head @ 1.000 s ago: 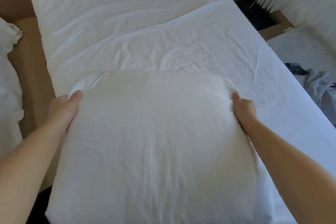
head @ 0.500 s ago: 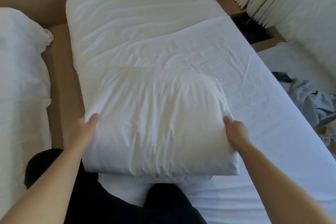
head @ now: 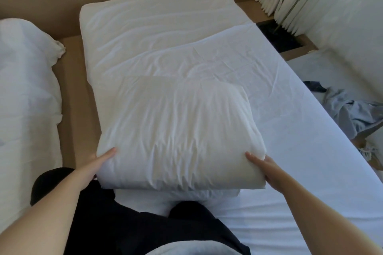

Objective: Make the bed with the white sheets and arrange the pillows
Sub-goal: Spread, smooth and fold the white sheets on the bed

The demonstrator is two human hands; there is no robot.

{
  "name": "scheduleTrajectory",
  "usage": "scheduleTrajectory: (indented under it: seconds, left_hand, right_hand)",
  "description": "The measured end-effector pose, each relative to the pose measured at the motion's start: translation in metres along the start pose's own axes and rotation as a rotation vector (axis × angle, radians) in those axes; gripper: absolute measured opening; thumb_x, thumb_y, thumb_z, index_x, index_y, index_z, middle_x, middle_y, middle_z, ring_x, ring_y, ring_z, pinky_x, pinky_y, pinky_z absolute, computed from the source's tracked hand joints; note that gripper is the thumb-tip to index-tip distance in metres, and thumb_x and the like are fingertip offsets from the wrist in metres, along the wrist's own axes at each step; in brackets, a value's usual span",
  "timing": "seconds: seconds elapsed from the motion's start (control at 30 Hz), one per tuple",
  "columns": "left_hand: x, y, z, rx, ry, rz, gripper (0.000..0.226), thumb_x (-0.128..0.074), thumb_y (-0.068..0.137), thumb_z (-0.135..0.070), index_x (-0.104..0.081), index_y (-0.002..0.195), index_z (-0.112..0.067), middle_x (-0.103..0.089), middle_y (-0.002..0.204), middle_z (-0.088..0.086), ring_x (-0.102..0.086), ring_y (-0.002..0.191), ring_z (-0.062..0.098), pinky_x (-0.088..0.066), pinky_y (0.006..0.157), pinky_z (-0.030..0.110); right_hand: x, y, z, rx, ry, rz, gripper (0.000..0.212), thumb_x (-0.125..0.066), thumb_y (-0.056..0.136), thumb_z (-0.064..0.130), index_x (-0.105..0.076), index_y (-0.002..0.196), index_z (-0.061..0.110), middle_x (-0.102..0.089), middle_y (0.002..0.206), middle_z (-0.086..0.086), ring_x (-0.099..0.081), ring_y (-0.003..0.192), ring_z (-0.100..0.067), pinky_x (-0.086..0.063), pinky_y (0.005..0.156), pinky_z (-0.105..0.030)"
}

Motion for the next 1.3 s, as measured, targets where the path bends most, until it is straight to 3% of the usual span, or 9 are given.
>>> scheduleTrajectory:
  seconds: [0.13, 0.23, 0.37, 0.5, 0.67, 0.83, 0.97, 1.2, 1.3]
  left_hand:
    - [-0.001, -0.007, -0.019, -0.169, 0.116, -0.278, 0.061, -0.055, 0.094, -0.048, -0.05, 0.136, -0.004, -0.056, 0.128, 0.019, -0.053, 0.115, 0.038, -0.04, 0.094, 0.04]
    - [-0.002, -0.014, -0.022, -0.246, 0.189, -0.335, 0.053, -0.048, 0.099, -0.042, -0.052, 0.133, -0.002, -0.057, 0.125, 0.021, -0.053, 0.113, 0.038, -0.037, 0.087, 0.036]
    - [0.0, -0.018, -0.019, -0.239, 0.168, -0.351, 0.054, -0.044, 0.1, -0.043, -0.051, 0.135, -0.003, -0.056, 0.129, 0.018, -0.051, 0.118, 0.036, -0.035, 0.088, 0.035]
    - [-0.006, -0.019, -0.008, -0.195, 0.172, -0.347, 0.062, -0.039, 0.098, -0.051, -0.043, 0.143, -0.007, -0.047, 0.14, 0.017, -0.045, 0.126, 0.036, -0.036, 0.101, 0.041]
    - [0.003, -0.022, -0.013, -0.229, 0.29, -0.495, 0.055, -0.034, 0.103, -0.042, -0.059, 0.123, 0.003, -0.058, 0.119, 0.028, -0.052, 0.113, 0.043, -0.04, 0.095, 0.044]
    - [0.007, -0.015, -0.006, -0.191, 0.336, -0.448, 0.056, -0.035, 0.102, -0.041, -0.06, 0.12, 0.005, -0.055, 0.103, 0.023, -0.051, 0.098, 0.036, -0.037, 0.084, 0.038]
    - [0.001, -0.008, -0.007, -0.124, 0.255, -0.343, 0.065, -0.038, 0.098, -0.053, -0.049, 0.139, -0.004, -0.047, 0.14, 0.02, -0.044, 0.127, 0.038, -0.033, 0.104, 0.04]
    - [0.009, -0.004, -0.01, -0.134, 0.444, -0.44, 0.052, -0.031, 0.103, -0.04, -0.062, 0.115, 0.0, -0.057, 0.102, 0.019, -0.05, 0.093, 0.034, -0.036, 0.078, 0.037]
    - [0.013, 0.007, -0.015, -0.067, 0.521, -0.332, 0.047, -0.032, 0.103, -0.034, -0.06, 0.114, 0.003, -0.057, 0.116, 0.025, -0.05, 0.093, 0.033, -0.035, 0.078, 0.034]
  right_hand:
    - [0.009, 0.002, 0.015, 0.106, -0.223, -0.428, 0.047, -0.065, 0.087, 0.05, -0.065, 0.1, 0.006, -0.068, 0.092, -0.01, -0.064, 0.094, -0.031, -0.05, 0.083, -0.041]
    - [0.016, -0.006, 0.015, 0.084, -0.298, -0.558, 0.041, -0.055, 0.096, 0.043, -0.06, 0.08, 0.006, -0.063, 0.08, -0.012, -0.061, 0.094, -0.037, -0.046, 0.081, -0.043]
    - [0.018, -0.003, 0.003, -0.03, -0.279, -0.511, 0.054, -0.049, 0.095, 0.055, -0.064, 0.108, 0.005, -0.064, 0.107, -0.016, -0.058, 0.105, -0.037, -0.046, 0.093, -0.047]
    - [0.013, -0.009, -0.018, -0.071, -0.246, -0.507, 0.055, -0.04, 0.099, 0.054, -0.061, 0.109, 0.005, -0.062, 0.113, -0.017, -0.055, 0.104, -0.035, -0.044, 0.089, -0.043]
    - [0.005, -0.018, -0.012, -0.002, -0.403, -0.657, 0.061, -0.026, 0.105, 0.041, -0.063, 0.108, -0.006, -0.062, 0.104, -0.027, -0.054, 0.1, -0.039, -0.035, 0.079, -0.038]
    - [0.005, -0.013, -0.025, -0.07, -0.463, -0.585, 0.063, -0.025, 0.105, 0.043, -0.062, 0.116, -0.007, -0.061, 0.117, -0.031, -0.054, 0.111, -0.044, -0.04, 0.088, -0.042]
    - [0.008, -0.007, -0.012, -0.062, -0.379, -0.562, 0.061, -0.026, 0.104, 0.047, -0.059, 0.126, 0.0, -0.058, 0.126, -0.024, -0.051, 0.118, -0.04, -0.037, 0.093, -0.041]
    - [0.023, -0.002, -0.002, -0.028, -0.494, -0.64, 0.058, -0.027, 0.105, 0.04, -0.064, 0.101, -0.005, -0.062, 0.108, -0.03, -0.055, 0.103, -0.043, -0.04, 0.086, -0.043]
    - [0.028, 0.003, 0.001, -0.069, -0.481, -0.547, 0.053, -0.033, 0.103, 0.041, -0.062, 0.091, -0.002, -0.064, 0.104, -0.027, -0.053, 0.091, -0.035, -0.04, 0.082, -0.042]
Point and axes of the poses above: each hand's wrist, its own y-axis towards the middle knuckle, its own x-axis out of the back of the hand, z = x × y, the point moved 5 cm from there along y, towards the middle knuckle
